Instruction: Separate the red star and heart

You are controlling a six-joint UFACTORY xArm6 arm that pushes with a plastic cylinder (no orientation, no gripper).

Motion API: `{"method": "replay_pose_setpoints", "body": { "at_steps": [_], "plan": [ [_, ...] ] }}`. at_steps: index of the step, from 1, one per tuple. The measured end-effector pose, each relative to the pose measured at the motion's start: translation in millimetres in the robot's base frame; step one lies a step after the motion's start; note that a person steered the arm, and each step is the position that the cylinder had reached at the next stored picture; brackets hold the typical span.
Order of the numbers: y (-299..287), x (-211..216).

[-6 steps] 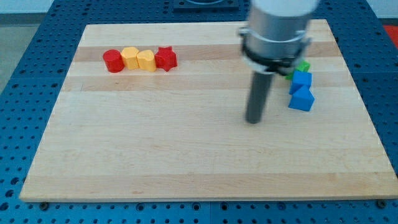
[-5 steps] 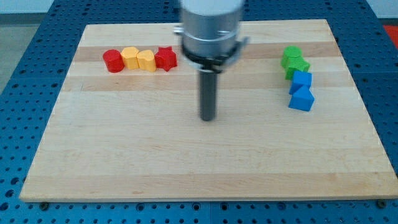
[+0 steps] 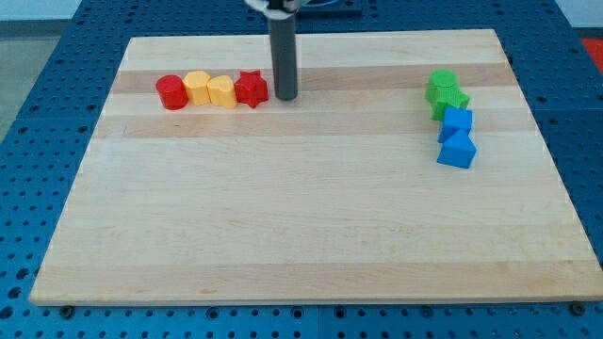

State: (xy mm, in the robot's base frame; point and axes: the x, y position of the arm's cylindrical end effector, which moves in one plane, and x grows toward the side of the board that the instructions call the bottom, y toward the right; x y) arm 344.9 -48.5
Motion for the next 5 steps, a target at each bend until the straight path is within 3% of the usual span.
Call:
{"method": "replay_pose_setpoints", "body": {
  "at_steps": [1,2,3,4,5],
  "plan": [
    [-27,45],
    [-79,41],
    [-97,-3],
    [-69,-44],
    [-12,-55]
  ]
}}
